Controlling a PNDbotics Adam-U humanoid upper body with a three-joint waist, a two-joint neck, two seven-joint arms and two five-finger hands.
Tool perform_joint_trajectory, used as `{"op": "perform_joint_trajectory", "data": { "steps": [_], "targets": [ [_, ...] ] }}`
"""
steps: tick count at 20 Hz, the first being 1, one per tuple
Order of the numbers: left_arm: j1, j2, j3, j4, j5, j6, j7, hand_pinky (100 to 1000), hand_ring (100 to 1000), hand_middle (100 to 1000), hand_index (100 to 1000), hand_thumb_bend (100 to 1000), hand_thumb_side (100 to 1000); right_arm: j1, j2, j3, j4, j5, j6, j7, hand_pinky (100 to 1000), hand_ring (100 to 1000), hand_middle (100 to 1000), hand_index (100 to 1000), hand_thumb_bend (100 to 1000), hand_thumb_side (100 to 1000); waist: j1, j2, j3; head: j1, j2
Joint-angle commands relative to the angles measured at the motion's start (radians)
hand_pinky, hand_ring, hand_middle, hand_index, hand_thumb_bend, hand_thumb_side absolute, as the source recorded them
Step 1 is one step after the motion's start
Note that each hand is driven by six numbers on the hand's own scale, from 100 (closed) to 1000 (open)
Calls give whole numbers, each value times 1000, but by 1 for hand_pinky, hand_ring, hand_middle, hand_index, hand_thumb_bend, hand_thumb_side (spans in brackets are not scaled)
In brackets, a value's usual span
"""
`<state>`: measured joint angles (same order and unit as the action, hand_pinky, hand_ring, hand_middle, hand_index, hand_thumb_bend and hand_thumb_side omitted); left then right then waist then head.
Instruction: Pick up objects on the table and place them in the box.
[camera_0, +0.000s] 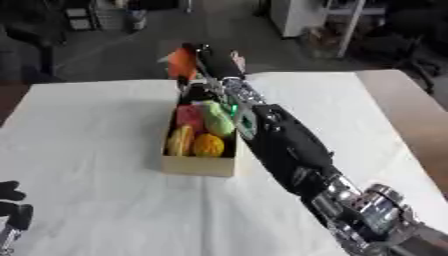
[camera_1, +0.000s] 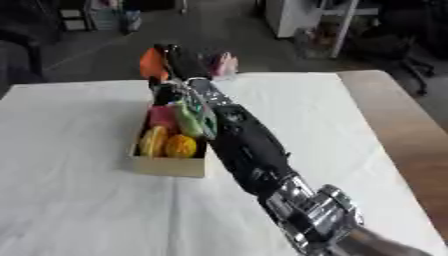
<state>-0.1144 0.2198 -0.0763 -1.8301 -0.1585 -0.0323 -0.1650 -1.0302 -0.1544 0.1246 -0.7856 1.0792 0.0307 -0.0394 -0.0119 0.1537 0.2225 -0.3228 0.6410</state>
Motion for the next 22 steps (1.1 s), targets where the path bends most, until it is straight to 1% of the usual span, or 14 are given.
{"op": "perform_joint_trajectory", "data": {
  "steps": [1,2,5,6,7,8,10,11,13,14,17,19,22],
  "targets": [
    [-9,10,3,-15,6,-1,-2,705,576,606,771,356,447,-13,-17,-38,27,59,-47,50,735,595,561,798,124,227,4,-16,2,-3,-5],
    [-8,10,4,-15,5,0,-1,705,576,605,771,356,447,-10,-22,-50,36,75,-44,54,737,598,565,799,143,269,4,-16,3,-2,-5],
    [-8,10,5,-14,5,0,0,704,575,605,771,356,447,-7,-30,-72,62,126,-12,46,744,616,586,802,174,283,1,-17,1,-1,-6],
    [-8,10,4,-14,5,0,0,704,575,605,771,356,448,-7,-32,-77,70,143,-2,42,748,625,598,809,186,307,0,-17,0,-2,-6],
    [-9,10,4,-14,5,0,-1,704,575,605,771,355,448,-7,-32,-83,76,162,4,42,756,645,618,821,201,348,0,-17,-1,-2,-6],
    [-9,10,4,-14,5,0,-1,704,575,605,771,355,448,-7,-31,-88,82,180,5,47,762,662,638,835,225,413,0,-17,-2,-2,-6],
    [-9,11,5,-14,5,0,0,705,575,605,771,356,448,-7,-30,-100,86,217,-3,67,773,693,679,855,276,518,0,-17,-4,-2,-6],
    [-9,11,5,-14,5,0,0,705,575,605,771,355,447,-7,-29,-107,84,235,-8,78,787,726,723,880,298,590,1,-17,-5,-2,-6],
    [-9,11,6,-14,5,0,0,705,575,605,771,356,448,-8,-27,-117,83,271,-23,107,798,752,760,904,309,643,2,-17,-6,-2,-6],
    [-9,11,6,-14,5,0,1,705,575,605,771,355,448,-8,-25,-123,80,285,-33,124,815,782,800,924,315,678,3,-18,-7,-2,-6],
    [-8,11,6,-14,6,0,1,705,574,604,771,356,447,-8,-26,-135,62,299,-63,172,855,840,873,951,313,714,4,-20,-10,0,-4],
    [-6,11,6,-13,6,0,1,705,574,604,770,356,448,-10,-30,-140,36,285,-76,191,870,861,894,955,305,717,4,-22,-12,1,-3],
    [-4,12,7,-12,5,1,2,705,574,604,770,356,448,-17,-43,-144,-21,245,-84,186,881,877,905,956,296,697,2,-25,-16,3,0]
  ]
}}
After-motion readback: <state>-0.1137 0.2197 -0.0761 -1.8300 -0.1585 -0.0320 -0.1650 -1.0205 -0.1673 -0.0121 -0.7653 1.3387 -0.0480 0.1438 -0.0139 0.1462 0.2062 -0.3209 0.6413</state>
